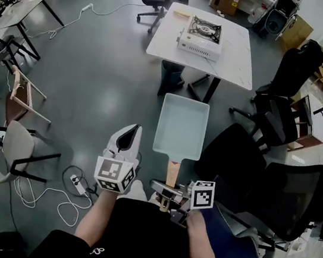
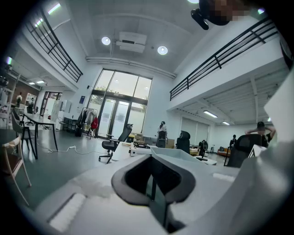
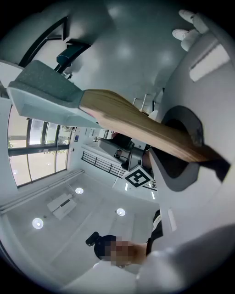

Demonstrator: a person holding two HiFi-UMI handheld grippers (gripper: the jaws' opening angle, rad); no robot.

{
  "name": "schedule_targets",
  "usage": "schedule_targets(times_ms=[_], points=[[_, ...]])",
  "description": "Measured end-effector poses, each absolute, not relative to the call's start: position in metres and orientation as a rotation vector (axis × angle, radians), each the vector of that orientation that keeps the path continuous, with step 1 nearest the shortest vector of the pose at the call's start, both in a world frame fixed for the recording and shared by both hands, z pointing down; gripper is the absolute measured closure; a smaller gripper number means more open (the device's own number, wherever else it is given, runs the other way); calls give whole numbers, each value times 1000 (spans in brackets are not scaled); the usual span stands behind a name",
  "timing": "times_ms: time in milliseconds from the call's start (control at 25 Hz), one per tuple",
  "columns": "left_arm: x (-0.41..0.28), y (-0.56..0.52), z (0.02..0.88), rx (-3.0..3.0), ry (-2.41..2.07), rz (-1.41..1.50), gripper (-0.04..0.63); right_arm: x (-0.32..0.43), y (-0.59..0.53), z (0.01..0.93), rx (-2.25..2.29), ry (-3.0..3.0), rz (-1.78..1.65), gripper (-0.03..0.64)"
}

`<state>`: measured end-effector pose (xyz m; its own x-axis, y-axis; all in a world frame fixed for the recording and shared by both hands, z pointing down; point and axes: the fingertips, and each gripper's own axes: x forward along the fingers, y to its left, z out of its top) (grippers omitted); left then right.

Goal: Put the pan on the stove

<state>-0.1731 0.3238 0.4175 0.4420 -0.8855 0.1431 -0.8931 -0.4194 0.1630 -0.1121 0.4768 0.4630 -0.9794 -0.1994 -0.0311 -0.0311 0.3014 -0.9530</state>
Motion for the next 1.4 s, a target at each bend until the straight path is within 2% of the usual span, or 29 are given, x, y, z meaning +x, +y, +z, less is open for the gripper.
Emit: schedule_targets(times_ms=[800,1400], points=[[-171,324,421,2491,-1528,74,595,-110,468,462,-227,2384,-1756,594],[-207,319,424,2505,-1487,43,595,-141,457,461,-256,2406,-1707,594]])
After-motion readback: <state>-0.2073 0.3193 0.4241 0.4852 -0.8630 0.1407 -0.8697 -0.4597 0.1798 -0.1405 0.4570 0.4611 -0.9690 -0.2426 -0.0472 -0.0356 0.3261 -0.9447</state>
